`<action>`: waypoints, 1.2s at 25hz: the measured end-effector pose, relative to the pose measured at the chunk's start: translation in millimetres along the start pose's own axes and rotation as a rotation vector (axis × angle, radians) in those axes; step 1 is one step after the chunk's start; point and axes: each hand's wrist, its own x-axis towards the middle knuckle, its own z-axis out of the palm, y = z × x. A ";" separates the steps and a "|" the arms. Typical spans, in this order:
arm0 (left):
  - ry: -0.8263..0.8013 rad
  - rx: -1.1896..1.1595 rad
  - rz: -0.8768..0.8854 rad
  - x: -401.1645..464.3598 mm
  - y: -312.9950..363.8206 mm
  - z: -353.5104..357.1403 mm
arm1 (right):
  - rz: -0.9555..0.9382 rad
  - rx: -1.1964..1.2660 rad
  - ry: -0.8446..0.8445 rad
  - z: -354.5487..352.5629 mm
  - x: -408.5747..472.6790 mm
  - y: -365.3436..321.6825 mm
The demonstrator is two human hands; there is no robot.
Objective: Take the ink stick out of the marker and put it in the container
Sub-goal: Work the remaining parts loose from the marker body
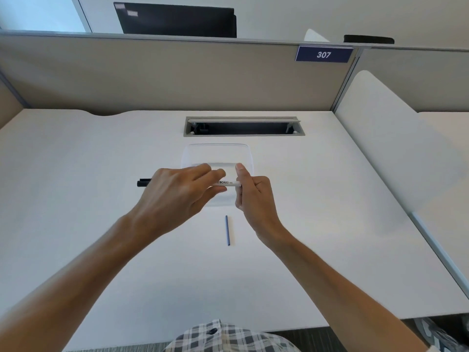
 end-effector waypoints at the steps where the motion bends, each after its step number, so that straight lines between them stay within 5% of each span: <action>1: 0.033 0.038 0.033 0.4 0.2 3.0 | 0.022 -0.002 -0.002 0.3 2.5 -1.8; 8: 0.028 -0.194 -0.007 7.6 -3.8 -2.4 | -0.255 -0.004 0.061 2.2 4.5 -7.4; 13: -0.318 -1.021 -0.369 19.4 -7.8 -26.8 | -1.151 -0.325 0.159 -14.3 12.3 -19.8; 16: -0.509 -1.121 -0.371 21.5 -10.0 -32.1 | -1.372 -0.415 0.183 -19.9 21.6 -21.6; 19: -0.381 -0.953 -0.380 22.6 -7.0 -26.8 | -1.124 -0.402 0.194 -15.7 18.9 -19.6; 25: -0.225 -0.134 -0.115 11.7 -14.8 -7.8 | -0.188 -0.079 -0.051 -7.3 8.3 -3.3; 30: -0.211 0.023 -0.020 4.8 -18.5 2.1 | -0.018 0.014 -0.186 -7.1 3.3 2.7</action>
